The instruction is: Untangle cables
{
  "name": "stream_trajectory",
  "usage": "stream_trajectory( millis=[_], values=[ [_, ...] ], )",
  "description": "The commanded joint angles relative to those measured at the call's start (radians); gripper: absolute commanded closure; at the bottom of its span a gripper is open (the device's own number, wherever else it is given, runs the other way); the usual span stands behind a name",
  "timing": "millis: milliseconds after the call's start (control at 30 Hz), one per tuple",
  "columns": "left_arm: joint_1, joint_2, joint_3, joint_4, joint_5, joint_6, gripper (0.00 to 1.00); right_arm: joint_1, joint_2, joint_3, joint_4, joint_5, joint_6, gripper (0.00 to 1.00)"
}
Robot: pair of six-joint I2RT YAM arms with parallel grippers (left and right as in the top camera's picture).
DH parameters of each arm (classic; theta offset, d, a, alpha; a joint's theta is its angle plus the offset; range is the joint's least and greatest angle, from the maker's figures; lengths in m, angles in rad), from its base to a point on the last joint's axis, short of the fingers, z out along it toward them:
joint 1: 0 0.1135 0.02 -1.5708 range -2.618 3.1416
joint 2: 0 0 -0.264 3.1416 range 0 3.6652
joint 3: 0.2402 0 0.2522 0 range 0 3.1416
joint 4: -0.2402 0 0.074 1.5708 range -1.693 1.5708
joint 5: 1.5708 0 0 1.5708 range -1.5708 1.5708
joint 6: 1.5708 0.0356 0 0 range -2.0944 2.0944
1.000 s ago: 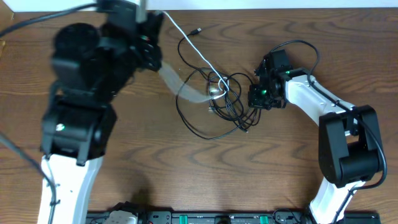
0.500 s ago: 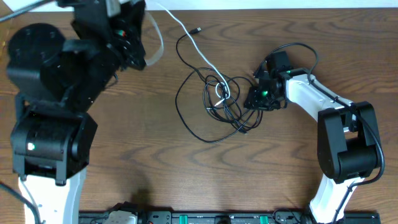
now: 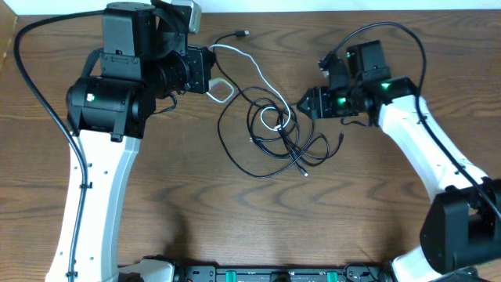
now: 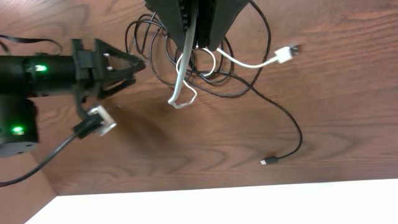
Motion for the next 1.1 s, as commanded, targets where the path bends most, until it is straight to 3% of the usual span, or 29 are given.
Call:
stream_trajectory(
  millis=[0,433,800,1000,1067],
  values=[
    [0.004,-0.020,0.009,-0.002,0.021,0.003,0.93,0.031,0.059,0.003,0.043,0.012,-0.015,0.41],
    [0.004,-0.132,0.009,0.001,0.020,0.002,0.93,0.089,0.192,0.003,0.248,0.031,-0.023,0.45],
    [0.004,-0.121,0.007,0.001,0.019,0.002,0.93,0.137,0.192,0.003,0.217,0.040,-0.056,0.46],
    [0.004,-0.121,0.007,0.001,-0.018,0.003,0.93,0.123,0.192,0.002,0.159,0.022,-0.179,0.42],
    [0.004,-0.121,0.007,0.002,-0.019,0.003,0.93,0.108,0.192,0.002,0.136,-0.073,-0.272,0.36]
  ],
)
